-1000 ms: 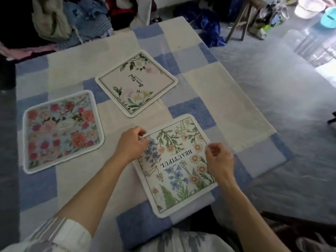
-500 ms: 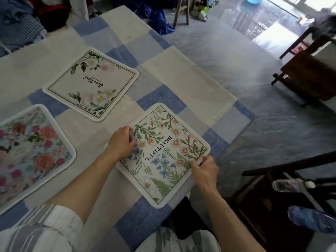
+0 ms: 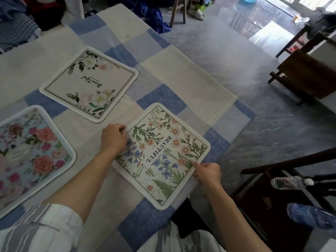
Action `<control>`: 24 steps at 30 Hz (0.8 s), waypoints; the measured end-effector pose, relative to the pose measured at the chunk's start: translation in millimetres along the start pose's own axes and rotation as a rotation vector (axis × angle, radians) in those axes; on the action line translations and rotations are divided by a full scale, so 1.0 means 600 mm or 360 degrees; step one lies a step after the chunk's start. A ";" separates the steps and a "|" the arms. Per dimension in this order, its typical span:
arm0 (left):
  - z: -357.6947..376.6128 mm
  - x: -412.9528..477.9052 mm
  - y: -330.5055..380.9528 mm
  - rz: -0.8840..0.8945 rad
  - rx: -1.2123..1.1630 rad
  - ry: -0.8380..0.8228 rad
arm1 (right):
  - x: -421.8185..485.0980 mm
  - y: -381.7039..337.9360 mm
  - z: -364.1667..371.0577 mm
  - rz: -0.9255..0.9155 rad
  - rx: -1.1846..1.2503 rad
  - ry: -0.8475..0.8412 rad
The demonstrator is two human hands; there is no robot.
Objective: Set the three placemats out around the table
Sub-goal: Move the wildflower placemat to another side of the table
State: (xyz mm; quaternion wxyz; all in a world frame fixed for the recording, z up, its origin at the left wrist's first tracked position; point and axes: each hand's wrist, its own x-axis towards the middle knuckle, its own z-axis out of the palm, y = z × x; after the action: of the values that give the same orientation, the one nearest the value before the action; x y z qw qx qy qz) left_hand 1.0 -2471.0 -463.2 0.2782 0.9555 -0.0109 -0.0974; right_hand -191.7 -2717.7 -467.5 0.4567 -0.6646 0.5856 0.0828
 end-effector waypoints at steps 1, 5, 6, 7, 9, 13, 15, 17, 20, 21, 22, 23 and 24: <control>-0.004 -0.002 0.000 -0.0013 -0.0053 0.0028 | 0.000 0.000 0.001 -0.0004 -0.0024 -0.0011; -0.019 -0.006 -0.007 -0.0052 -0.0205 0.0088 | -0.002 0.002 -0.004 -0.0217 -0.0284 0.0023; -0.023 -0.007 -0.007 -0.0058 -0.0212 0.0086 | -0.003 0.001 -0.007 -0.0263 -0.0322 0.0031; -0.027 -0.009 -0.008 -0.0065 -0.0217 0.0084 | -0.004 -0.001 -0.011 -0.0295 -0.0346 0.0035; -0.036 -0.016 -0.008 -0.0072 -0.0230 0.0083 | -0.004 -0.008 -0.016 -0.0333 -0.0339 0.0024; -0.060 -0.038 -0.015 -0.0057 -0.0295 0.0086 | -0.005 -0.044 -0.022 -0.0439 -0.0248 -0.0049; -0.068 -0.051 -0.021 -0.0073 -0.0315 0.0111 | -0.003 -0.070 -0.026 -0.0552 -0.0239 -0.0062; -0.075 -0.066 -0.024 -0.0135 -0.0333 0.0158 | 0.004 -0.098 -0.028 -0.0654 -0.0252 -0.0065; -0.084 -0.088 -0.025 -0.0249 -0.0344 0.0249 | 0.017 -0.142 -0.028 -0.0771 -0.0279 -0.0138; -0.085 -0.095 -0.025 -0.0285 -0.0345 0.0289 | 0.022 -0.156 -0.028 -0.0813 -0.0294 -0.0174; -0.086 -0.101 -0.025 -0.0323 -0.0347 0.0332 | 0.027 -0.171 -0.027 -0.0861 -0.0313 -0.0209; -0.086 -0.107 -0.023 -0.0364 -0.0352 0.0377 | 0.033 -0.184 -0.026 -0.0914 -0.0337 -0.0235; -0.085 -0.114 -0.019 -0.0409 -0.0366 0.0421 | 0.039 -0.196 -0.025 -0.0971 -0.0369 -0.0248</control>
State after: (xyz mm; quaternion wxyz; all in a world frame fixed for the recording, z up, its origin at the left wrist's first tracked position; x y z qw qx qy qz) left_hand -56.9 -2429.5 -414.9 0.3697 0.9155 0.1588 -0.0065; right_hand -90.9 -2756.9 -413.9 0.4252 -0.8484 0.3098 0.0588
